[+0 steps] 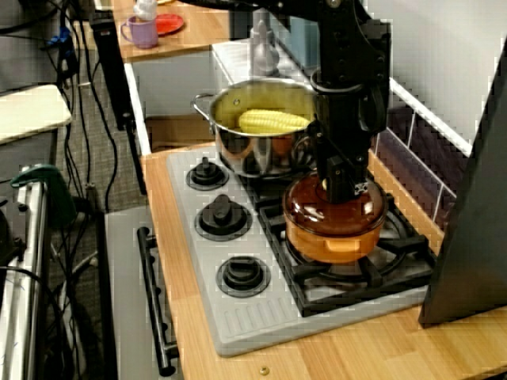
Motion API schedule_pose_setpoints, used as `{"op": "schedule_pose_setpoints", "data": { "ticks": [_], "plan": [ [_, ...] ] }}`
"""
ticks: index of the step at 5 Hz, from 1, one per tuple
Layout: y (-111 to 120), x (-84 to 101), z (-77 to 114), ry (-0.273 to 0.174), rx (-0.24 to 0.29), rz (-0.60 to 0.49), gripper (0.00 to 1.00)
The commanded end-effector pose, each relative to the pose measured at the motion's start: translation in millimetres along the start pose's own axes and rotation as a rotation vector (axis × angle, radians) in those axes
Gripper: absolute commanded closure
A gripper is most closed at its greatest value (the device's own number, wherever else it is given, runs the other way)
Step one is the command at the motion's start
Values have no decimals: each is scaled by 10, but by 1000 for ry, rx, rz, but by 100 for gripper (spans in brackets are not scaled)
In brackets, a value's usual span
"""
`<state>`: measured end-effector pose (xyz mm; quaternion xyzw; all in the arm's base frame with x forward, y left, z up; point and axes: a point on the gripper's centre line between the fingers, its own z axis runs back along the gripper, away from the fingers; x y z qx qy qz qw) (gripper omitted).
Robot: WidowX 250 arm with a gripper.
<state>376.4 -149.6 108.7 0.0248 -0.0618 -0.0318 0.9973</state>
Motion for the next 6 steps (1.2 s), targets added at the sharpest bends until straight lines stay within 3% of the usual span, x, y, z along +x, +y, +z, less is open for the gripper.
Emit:
{"op": "schedule_pose_setpoints", "data": {
  "ticks": [1,4,6],
  "plan": [
    [42,14,337,-42,-33,4,100],
    [152,-55,765,-65,-89,27,100],
    [182,31,824,-60,-62,39,100]
  ]
}}
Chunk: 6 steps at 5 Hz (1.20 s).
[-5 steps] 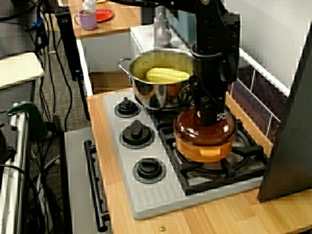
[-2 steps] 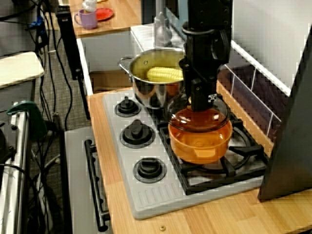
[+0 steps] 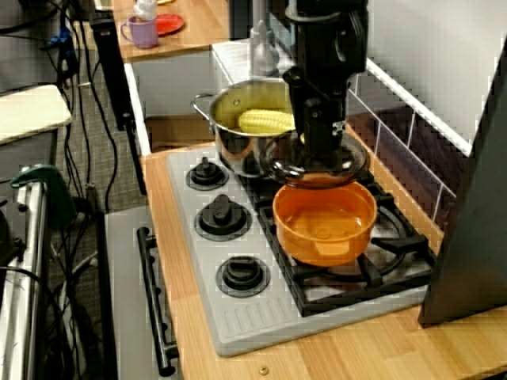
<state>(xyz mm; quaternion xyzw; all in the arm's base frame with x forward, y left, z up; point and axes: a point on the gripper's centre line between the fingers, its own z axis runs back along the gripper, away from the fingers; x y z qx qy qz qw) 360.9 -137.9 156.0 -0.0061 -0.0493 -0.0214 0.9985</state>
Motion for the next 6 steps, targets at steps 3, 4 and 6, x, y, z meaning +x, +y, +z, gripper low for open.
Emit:
{"op": "schedule_pose_setpoints", "data": {
  "ticks": [3,4,6],
  "plan": [
    [586,-35,573,-87,85,59,100],
    [910,-172,544,-73,127,88,100],
    [1405,-539,488,-75,162,146,100]
  ]
}}
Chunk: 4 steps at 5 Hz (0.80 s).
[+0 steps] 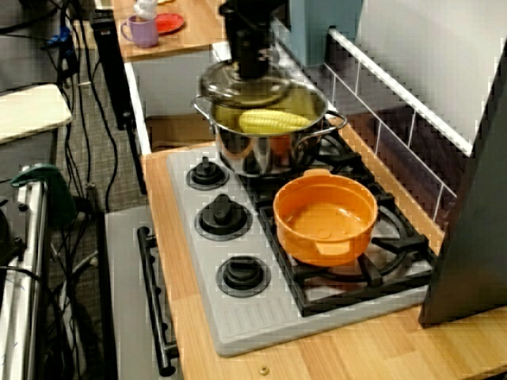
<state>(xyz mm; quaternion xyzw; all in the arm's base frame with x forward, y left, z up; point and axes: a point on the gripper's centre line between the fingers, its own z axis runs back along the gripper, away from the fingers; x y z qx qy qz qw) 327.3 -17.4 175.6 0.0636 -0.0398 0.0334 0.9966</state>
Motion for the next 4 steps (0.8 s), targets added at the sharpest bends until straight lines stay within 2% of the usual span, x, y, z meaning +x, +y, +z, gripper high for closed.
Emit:
{"op": "schedule_pose_setpoints", "data": {
  "ticks": [1,3,4],
  "plan": [
    [306,-199,155,-95,10,56,100],
    [244,-133,-13,-71,33,40,100],
    [308,-116,-104,-55,36,45,100]
  ]
}}
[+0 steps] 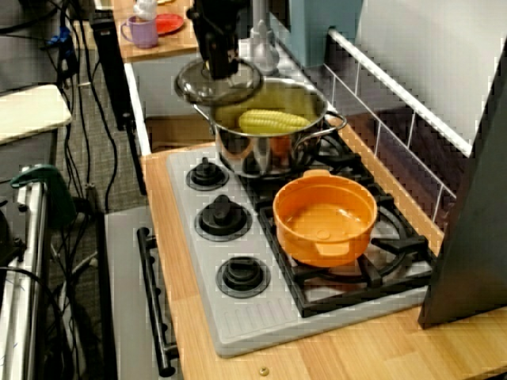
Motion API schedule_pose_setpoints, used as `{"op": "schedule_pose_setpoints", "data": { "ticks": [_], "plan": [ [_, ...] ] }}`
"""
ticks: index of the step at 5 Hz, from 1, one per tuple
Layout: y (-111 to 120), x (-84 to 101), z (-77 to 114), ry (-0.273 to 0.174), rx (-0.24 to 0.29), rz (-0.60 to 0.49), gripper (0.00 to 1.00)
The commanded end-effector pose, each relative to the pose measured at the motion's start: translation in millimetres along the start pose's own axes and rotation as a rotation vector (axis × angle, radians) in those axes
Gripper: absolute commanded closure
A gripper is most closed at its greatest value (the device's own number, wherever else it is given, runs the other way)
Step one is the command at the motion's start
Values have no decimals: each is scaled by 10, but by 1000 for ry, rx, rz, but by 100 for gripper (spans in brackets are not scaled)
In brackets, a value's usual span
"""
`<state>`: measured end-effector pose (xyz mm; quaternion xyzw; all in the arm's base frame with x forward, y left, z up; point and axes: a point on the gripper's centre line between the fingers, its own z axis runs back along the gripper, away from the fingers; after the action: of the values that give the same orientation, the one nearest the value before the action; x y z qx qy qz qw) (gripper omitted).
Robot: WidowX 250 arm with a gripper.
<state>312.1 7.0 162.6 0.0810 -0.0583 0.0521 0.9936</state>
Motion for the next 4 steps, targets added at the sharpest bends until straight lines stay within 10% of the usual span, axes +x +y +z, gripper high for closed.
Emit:
{"op": "schedule_pose_setpoints", "data": {
  "ticks": [1,4],
  "plan": [
    [178,25,-3,-18,-1,13,100],
    [392,-174,-27,-6,-16,4,100]
  ]
}}
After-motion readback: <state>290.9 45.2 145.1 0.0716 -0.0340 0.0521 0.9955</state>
